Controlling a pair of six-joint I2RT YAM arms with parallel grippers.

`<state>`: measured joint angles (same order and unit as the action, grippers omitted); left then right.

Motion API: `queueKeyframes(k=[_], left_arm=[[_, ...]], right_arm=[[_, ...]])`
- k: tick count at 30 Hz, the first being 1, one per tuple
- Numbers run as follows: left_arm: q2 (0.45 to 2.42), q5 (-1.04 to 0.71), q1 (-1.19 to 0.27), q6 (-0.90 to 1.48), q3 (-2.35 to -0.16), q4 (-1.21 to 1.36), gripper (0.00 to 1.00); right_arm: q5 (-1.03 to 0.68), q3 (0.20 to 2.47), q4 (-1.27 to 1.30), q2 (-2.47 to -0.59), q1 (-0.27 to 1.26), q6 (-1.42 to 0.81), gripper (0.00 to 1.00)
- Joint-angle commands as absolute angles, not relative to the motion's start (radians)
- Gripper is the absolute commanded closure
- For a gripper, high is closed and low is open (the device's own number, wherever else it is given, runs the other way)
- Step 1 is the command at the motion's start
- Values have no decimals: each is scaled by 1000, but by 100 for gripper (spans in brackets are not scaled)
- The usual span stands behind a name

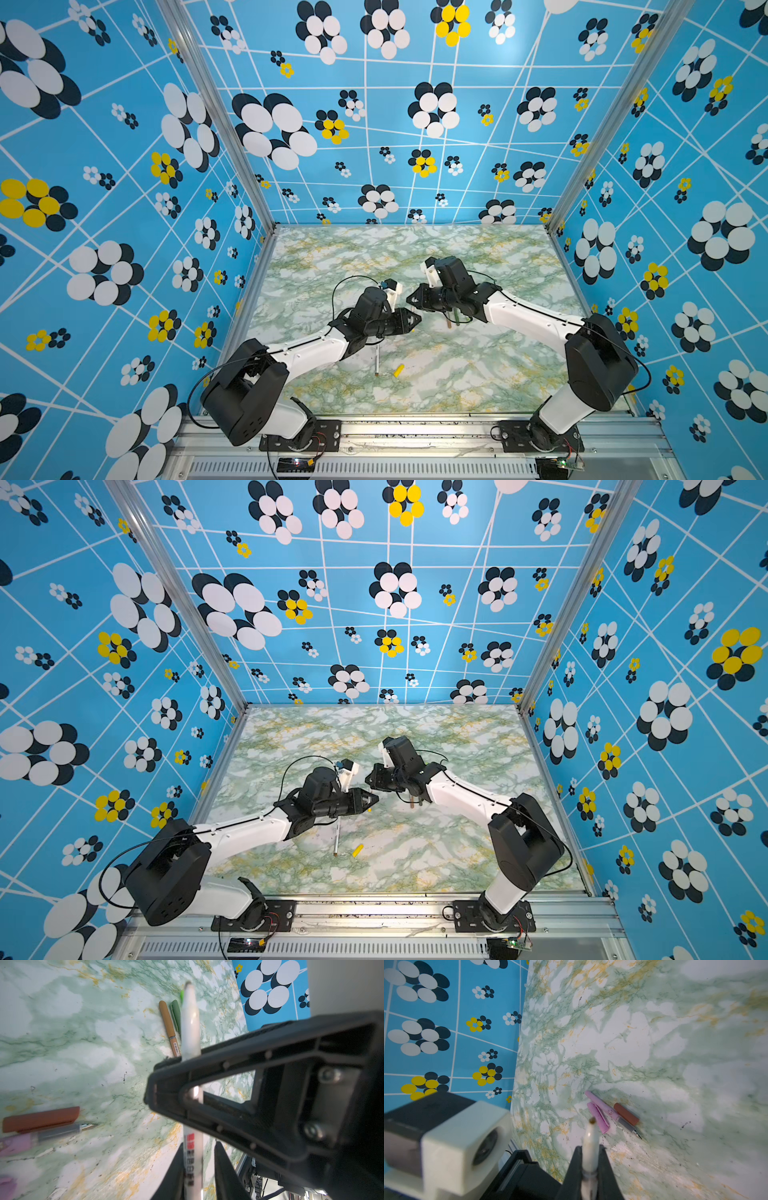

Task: Insert the pens into the pen caps
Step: 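Open the right gripper off the white marker and move it toward the yellow cap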

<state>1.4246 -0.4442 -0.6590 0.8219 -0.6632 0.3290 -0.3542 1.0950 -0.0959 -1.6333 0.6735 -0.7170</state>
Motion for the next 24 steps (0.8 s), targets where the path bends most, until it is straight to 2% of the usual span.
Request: queueKeyframes(k=[1,12,15,17,19,24], left_arm=[[1405,-501,-635,842,-673,385,75],[1352,-522,-626,825,-655,351,95],[1337,-510,-621,816,-646,331,100],[1315,-491,-616,798,-641,294,100],[1284,-475,-609,773,-637,245,100],[1150,-384,-560,639,-687,-69,100]], right_arm=[[-406,1063,-29,-1582,673,-693,99],[-406,1058,-3,-1564,673,-688,98],[-399,1059,-7,-1559,673,-689,88],[-387,1057,-17,-1544,673,-688,76],[-370,1054,-31,-1524,673,-683,69],[-304,1052,-151,-1462,675,-645,60]])
